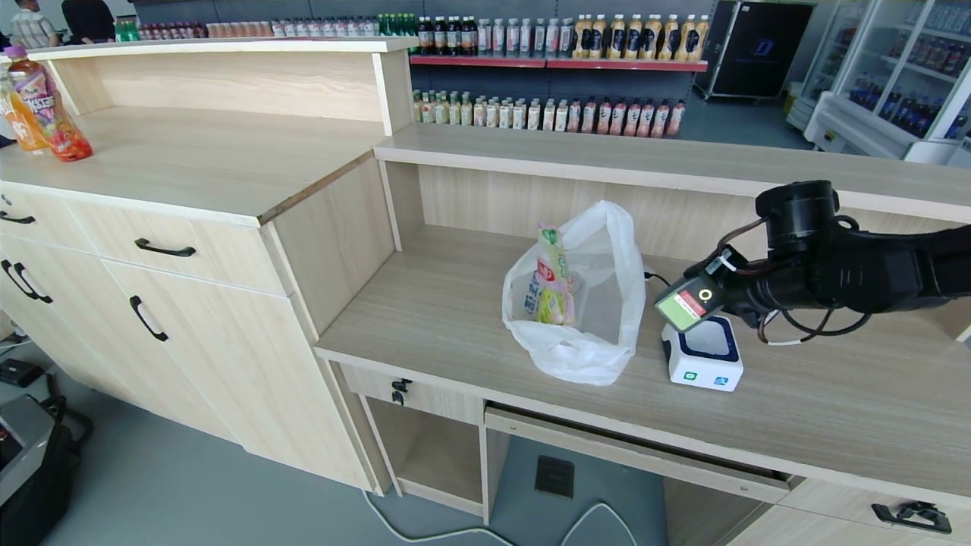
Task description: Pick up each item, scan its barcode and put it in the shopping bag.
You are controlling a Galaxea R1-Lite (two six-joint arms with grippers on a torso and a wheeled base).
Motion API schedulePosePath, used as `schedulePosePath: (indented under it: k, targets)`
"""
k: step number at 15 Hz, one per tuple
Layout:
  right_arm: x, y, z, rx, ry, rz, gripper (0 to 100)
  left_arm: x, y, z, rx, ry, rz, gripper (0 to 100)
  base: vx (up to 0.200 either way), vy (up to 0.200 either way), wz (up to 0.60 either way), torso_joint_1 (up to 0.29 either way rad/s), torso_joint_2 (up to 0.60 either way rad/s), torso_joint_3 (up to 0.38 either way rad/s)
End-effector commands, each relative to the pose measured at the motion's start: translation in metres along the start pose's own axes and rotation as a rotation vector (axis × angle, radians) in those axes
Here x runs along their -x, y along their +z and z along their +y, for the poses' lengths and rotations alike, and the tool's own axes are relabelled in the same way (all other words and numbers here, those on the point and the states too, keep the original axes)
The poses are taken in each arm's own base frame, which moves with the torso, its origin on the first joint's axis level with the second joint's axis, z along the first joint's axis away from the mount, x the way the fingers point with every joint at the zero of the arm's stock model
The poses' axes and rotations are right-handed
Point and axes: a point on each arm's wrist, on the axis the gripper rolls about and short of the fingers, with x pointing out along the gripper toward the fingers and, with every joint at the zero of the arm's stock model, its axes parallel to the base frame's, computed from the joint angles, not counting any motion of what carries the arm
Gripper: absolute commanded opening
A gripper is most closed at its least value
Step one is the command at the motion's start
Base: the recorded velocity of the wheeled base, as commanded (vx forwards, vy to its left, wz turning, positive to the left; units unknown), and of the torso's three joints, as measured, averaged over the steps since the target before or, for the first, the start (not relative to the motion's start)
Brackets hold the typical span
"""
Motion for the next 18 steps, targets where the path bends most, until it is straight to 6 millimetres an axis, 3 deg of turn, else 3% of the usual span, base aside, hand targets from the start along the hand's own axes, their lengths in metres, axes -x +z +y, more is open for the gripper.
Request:
schedulePosePath:
  k: [1, 2, 4, 8, 10, 16, 18]
  targets:
    - [0.053, 0.019, 0.03, 0.272, 0.107, -0.117, 0, 0.0, 0.0, 0.0, 0.0, 0.001, 0.0, 100, 0.0, 0.0, 0.0, 0.0, 0.0, 0.0]
    - [0.064, 0.021, 0.031, 0.462, 0.09, -0.167, 0, 0.0, 0.0, 0.0, 0.0, 0.001, 0.0, 100, 0.0, 0.0, 0.0, 0.0, 0.0, 0.0]
    - [0.07, 0.025, 0.032, 0.669, 0.111, -0.275, 0, 0.0, 0.0, 0.0, 0.0, 0.001, 0.0, 100, 0.0, 0.0, 0.0, 0.0, 0.0, 0.0]
    - [0.066, 0.021, 0.027, 0.789, 0.135, -0.382, 0, 0.0, 0.0, 0.0, 0.0, 0.001, 0.0, 100, 0.0, 0.0, 0.0, 0.0, 0.0, 0.0]
    - [0.067, 0.021, 0.028, 0.792, 0.136, -0.388, 0, 0.0, 0.0, 0.0, 0.0, 0.001, 0.0, 100, 0.0, 0.0, 0.0, 0.0, 0.0, 0.0]
    - [0.068, 0.024, 0.032, 0.772, 0.173, -0.455, 0, 0.0, 0.0, 0.0, 0.0, 0.001, 0.0, 100, 0.0, 0.0, 0.6, 0.004, 0.0, 0.001]
    - [0.066, 0.025, 0.03, 0.78, 0.165, -0.455, 0, 0.0, 0.0, 0.0, 0.0, 0.001, 0.0, 100, 0.0, 0.0, 0.0, 0.0, 0.0, 0.0]
